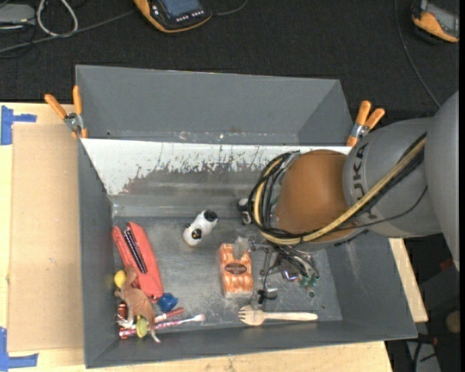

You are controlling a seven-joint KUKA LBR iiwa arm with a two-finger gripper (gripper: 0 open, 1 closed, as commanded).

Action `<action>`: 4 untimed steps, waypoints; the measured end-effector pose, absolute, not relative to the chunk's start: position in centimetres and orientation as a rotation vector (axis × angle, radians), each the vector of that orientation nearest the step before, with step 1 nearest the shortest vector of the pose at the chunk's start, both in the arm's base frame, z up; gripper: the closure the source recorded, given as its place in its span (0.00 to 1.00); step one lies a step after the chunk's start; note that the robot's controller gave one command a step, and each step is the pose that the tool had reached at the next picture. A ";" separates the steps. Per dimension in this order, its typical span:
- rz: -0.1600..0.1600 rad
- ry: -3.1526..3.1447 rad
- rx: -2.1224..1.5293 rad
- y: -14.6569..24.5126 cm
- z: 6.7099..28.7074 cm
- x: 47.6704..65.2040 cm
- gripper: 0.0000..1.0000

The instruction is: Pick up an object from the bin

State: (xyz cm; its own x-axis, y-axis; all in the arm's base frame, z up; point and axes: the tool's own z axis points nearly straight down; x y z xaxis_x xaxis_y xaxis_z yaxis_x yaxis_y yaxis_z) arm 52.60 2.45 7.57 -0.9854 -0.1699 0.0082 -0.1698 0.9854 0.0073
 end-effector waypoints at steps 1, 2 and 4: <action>-0.010 -3.136 0.011 1.6 7.4 52.6 0.00; -0.010 -3.145 0.010 2.0 7.4 54.6 1.00; -0.011 -3.136 -0.014 1.3 13.9 53.0 1.00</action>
Offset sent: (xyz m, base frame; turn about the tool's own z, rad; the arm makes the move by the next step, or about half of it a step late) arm 0.0179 -0.0046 -0.0031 0.1632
